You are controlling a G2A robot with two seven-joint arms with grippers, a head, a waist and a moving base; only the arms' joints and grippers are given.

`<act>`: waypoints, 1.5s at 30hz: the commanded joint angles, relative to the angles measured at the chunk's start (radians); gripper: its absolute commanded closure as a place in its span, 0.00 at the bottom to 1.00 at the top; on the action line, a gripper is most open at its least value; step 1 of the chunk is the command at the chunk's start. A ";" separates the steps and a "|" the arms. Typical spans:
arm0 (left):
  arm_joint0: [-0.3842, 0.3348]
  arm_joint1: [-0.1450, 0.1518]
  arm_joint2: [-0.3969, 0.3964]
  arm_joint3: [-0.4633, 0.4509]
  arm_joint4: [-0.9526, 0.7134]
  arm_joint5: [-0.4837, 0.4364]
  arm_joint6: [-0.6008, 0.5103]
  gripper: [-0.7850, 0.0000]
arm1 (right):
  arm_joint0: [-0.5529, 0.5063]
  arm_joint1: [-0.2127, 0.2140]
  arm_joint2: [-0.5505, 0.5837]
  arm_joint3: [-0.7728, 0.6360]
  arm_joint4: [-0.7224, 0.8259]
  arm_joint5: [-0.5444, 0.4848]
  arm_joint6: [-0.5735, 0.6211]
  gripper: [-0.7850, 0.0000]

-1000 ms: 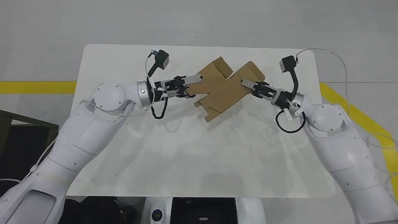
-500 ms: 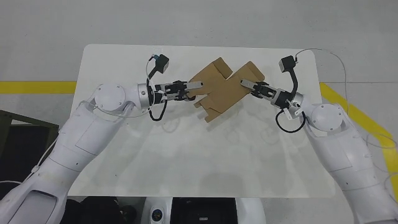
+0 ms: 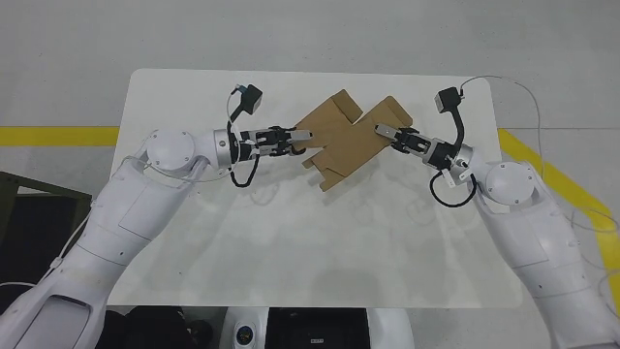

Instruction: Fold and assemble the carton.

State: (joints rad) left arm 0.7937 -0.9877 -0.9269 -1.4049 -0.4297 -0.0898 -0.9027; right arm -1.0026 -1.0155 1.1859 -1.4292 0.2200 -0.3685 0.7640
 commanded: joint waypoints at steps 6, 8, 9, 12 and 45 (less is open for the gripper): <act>0.000 -0.005 -0.006 0.013 0.014 0.014 -0.012 0.65 | -0.001 -0.002 0.003 -0.001 -0.001 0.001 0.007 1.00; -0.001 -0.007 -0.007 0.015 0.017 0.016 -0.015 0.67 | 0.000 -0.003 0.002 -0.001 -0.005 0.001 0.008 1.00; -0.002 -0.008 -0.007 0.017 0.018 0.016 -0.016 0.69 | 0.001 -0.004 0.001 -0.001 -0.005 0.002 0.008 1.00; -0.006 -0.012 -0.007 0.020 0.021 0.020 -0.018 0.75 | 0.003 -0.006 0.000 0.001 -0.006 0.002 0.008 1.00; -0.037 -0.034 -0.041 0.053 0.076 -0.009 -0.102 1.00 | -0.024 -0.001 0.063 -0.004 0.006 0.026 0.095 0.00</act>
State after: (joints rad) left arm 0.7594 -1.0235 -0.9628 -1.3530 -0.3604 -0.0938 -0.9913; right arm -1.0242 -1.0184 1.2418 -1.4309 0.2238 -0.3443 0.8409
